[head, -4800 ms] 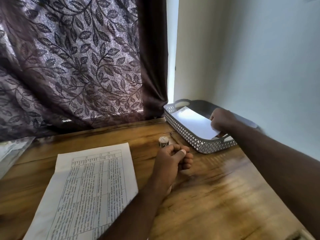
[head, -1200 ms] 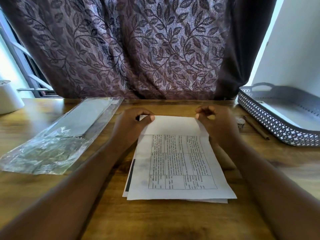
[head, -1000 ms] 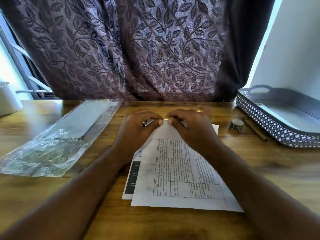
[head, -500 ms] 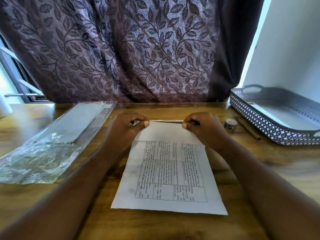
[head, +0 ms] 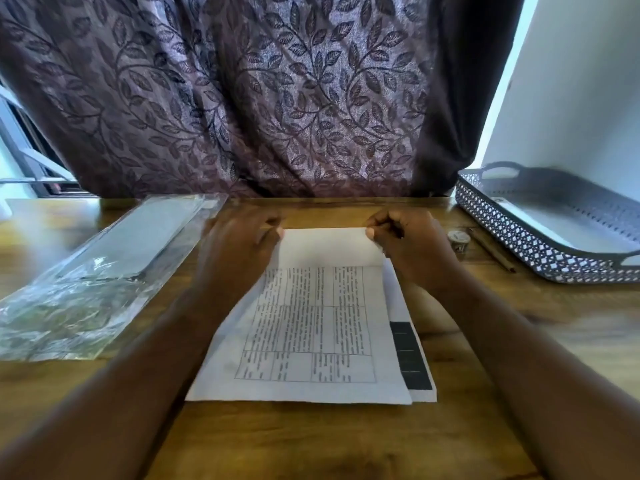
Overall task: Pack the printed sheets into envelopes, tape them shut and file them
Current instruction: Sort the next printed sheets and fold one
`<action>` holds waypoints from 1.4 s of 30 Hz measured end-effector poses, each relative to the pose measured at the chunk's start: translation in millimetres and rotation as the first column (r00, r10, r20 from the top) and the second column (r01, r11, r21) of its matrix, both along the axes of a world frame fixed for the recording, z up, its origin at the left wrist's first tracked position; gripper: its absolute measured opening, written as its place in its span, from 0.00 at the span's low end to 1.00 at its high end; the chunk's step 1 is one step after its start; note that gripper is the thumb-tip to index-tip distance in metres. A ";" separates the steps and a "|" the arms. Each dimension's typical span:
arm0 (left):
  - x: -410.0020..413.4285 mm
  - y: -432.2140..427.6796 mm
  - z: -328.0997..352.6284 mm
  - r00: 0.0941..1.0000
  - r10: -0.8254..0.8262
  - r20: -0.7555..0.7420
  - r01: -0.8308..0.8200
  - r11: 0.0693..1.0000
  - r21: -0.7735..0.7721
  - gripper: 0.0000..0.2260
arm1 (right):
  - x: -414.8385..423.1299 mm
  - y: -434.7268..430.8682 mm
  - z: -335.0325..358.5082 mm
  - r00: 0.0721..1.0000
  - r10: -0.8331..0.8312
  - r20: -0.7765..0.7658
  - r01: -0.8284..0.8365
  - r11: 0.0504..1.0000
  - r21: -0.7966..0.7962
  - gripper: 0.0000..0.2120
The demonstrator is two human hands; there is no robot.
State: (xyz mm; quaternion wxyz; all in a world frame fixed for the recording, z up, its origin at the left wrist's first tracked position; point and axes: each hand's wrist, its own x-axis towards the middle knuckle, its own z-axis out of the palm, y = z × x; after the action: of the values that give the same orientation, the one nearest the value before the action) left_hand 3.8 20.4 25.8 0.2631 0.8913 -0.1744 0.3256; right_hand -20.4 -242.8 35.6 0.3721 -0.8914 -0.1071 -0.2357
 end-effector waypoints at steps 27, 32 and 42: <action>3.1 8.2 -5.9 0.980 -0.049 -0.192 0.020 0.988 -0.152 0.05 | 14.0 -21.7 -18.0 0.997 -0.058 0.045 0.051 0.989 0.139 0.03; 4.3 7.7 -4.9 0.951 -0.137 -0.276 0.004 0.900 -0.435 0.07 | 9.3 -23.0 -13.3 0.999 -0.010 -0.040 0.022 0.948 0.319 0.05; 4.1 7.3 1.7 0.932 -0.214 -0.292 -0.009 0.793 -0.610 0.07 | -0.2 -24.3 -7.8 0.933 0.222 -0.285 -0.032 0.836 0.547 0.10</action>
State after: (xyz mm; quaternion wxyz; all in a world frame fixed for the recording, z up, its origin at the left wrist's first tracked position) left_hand 7.9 27.7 27.5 0.5762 0.7932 -0.0618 0.1870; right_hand -20.6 -267.1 27.8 0.6328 -0.7700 -0.0318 -0.0748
